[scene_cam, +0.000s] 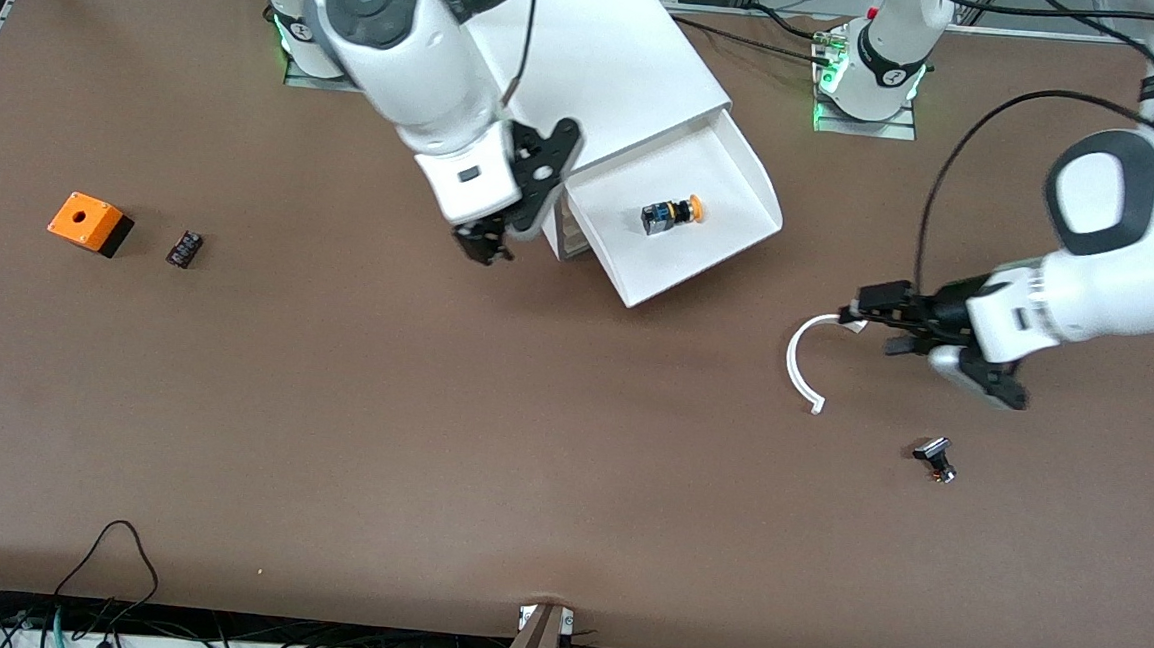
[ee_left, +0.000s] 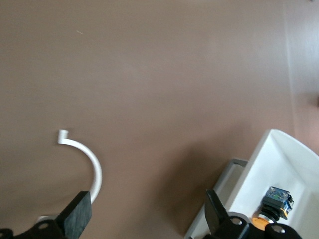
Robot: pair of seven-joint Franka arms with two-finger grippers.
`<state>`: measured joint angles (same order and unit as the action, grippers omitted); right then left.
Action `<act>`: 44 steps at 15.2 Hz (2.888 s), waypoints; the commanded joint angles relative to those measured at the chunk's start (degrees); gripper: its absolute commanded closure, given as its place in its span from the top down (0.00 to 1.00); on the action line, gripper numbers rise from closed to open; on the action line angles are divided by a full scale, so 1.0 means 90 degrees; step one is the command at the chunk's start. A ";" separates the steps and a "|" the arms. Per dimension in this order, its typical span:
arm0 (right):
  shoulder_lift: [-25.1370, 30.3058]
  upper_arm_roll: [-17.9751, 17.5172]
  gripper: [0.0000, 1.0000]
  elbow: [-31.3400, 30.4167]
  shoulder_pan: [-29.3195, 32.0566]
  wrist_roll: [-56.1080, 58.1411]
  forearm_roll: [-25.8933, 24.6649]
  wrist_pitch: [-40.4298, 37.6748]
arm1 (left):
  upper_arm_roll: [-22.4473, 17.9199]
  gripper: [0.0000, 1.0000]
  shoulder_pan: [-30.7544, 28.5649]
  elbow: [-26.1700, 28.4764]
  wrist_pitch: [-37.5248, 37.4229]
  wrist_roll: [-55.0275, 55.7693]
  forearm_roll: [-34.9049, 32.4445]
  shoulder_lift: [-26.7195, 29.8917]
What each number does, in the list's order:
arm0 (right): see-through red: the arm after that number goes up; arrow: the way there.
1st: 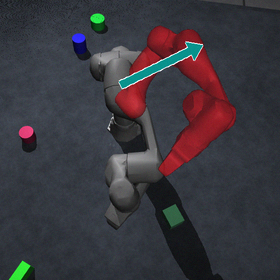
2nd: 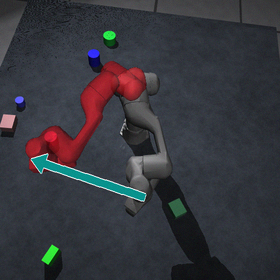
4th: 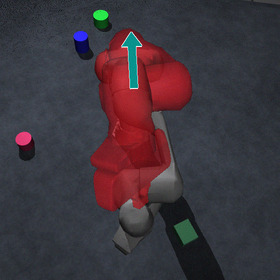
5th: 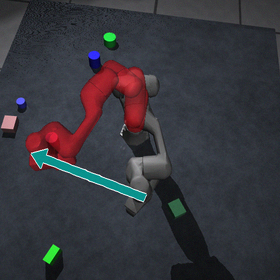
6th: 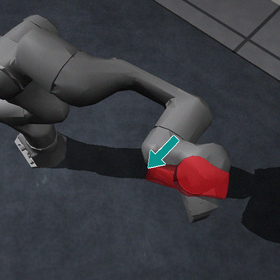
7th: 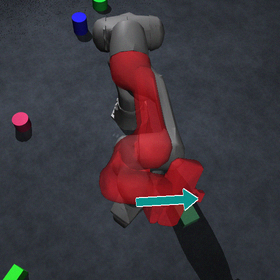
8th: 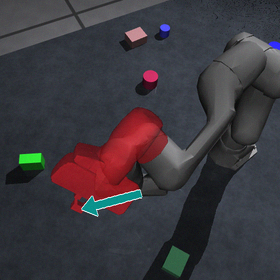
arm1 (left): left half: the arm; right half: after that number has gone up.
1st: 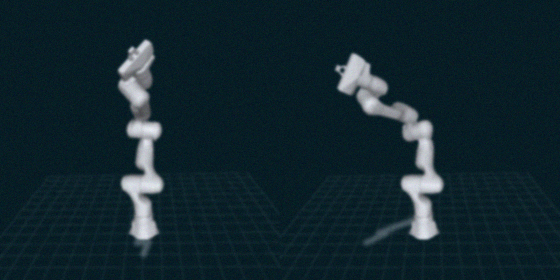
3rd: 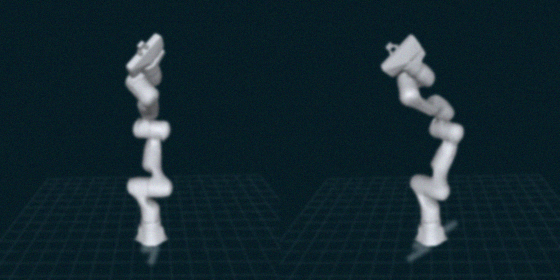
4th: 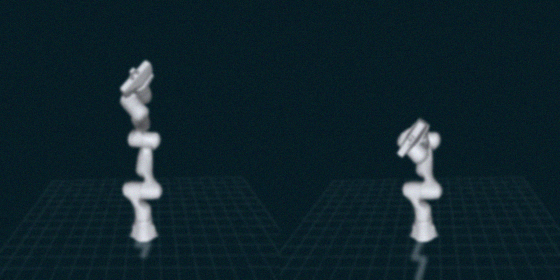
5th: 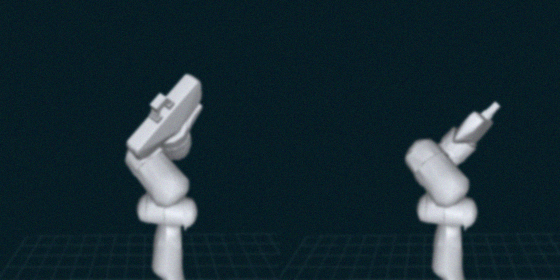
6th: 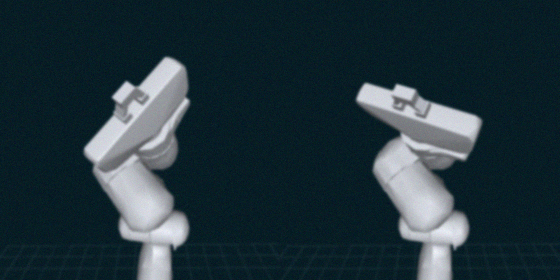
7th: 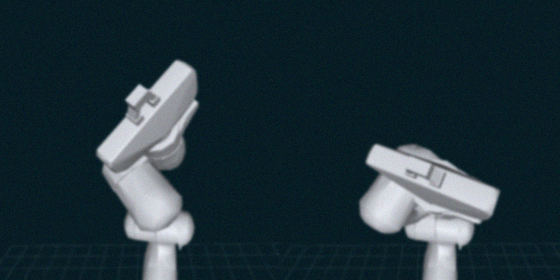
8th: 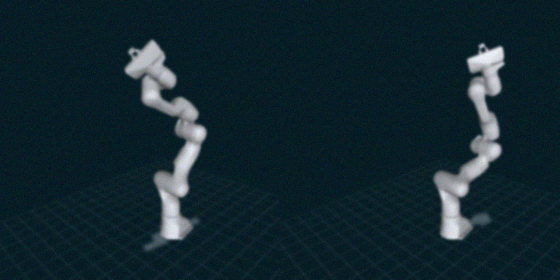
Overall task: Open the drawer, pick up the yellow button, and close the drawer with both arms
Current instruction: 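Lower the right gripper into the drawer while the left gripper withdraws, then grasp the yellow push button with the right gripper and lift it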
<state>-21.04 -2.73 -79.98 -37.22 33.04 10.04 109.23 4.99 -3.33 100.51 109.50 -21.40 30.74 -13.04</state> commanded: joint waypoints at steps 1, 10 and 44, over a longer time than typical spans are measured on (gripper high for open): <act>-0.0513 0.0059 1.00 0.0779 -0.0258 0.0421 -0.0041 0.0012 | -0.0474 1.00 -0.0020 -0.0016 -0.0145 0.0024 -0.0309 0.0325; -0.1715 0.0156 1.00 0.2012 -0.1117 0.0606 -0.0128 -0.0057 | -0.0622 1.00 0.0048 -0.1080 -0.1482 0.0267 -0.3346 0.0765; -0.2350 0.0166 0.20 0.2012 -0.1909 0.1144 -0.1428 0.0256 | -0.0037 1.00 -0.0323 -0.0016 -0.2139 0.1391 -0.3357 0.1957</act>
<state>-41.64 -2.01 -63.93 -53.66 43.52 -2.05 112.26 3.84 -5.16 100.68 89.37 -8.34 -0.43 4.10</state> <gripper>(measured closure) 0.661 0.000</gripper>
